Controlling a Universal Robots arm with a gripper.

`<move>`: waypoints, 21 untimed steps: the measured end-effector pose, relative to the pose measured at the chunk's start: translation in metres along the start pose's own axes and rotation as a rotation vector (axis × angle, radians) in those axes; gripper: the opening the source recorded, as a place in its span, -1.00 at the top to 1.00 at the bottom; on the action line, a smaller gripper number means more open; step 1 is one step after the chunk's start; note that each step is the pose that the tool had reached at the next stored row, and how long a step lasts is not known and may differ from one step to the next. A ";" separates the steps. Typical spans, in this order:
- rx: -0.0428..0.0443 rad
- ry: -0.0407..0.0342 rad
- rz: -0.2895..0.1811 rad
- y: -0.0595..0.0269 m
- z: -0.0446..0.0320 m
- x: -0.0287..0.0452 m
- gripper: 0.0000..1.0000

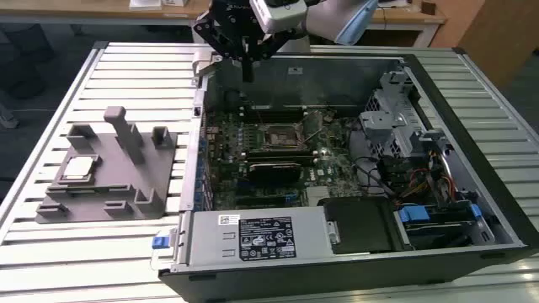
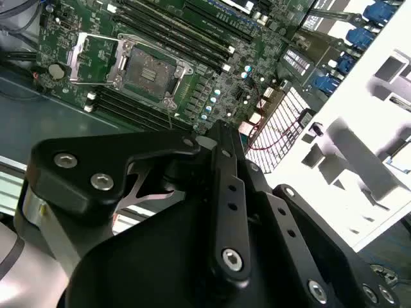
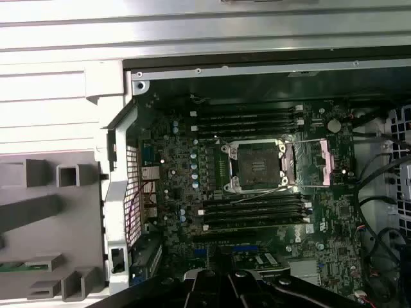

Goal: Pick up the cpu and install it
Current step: 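Reach for the cpu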

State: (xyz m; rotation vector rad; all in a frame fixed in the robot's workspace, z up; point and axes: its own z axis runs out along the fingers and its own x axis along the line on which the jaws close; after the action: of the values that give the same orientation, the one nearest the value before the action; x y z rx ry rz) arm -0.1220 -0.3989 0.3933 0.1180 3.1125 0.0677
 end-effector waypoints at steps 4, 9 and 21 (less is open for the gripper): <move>0.0001 0.0000 0.000 0.0000 0.0000 0.0003 0.79; 0.0000 0.0000 0.000 -0.0002 0.0000 0.0023 0.79; 0.0000 0.0000 0.000 -0.0004 -0.0001 0.0060 0.79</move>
State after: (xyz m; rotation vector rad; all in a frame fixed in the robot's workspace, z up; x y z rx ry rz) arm -0.1280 -0.3989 0.3933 0.1179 3.1125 0.0676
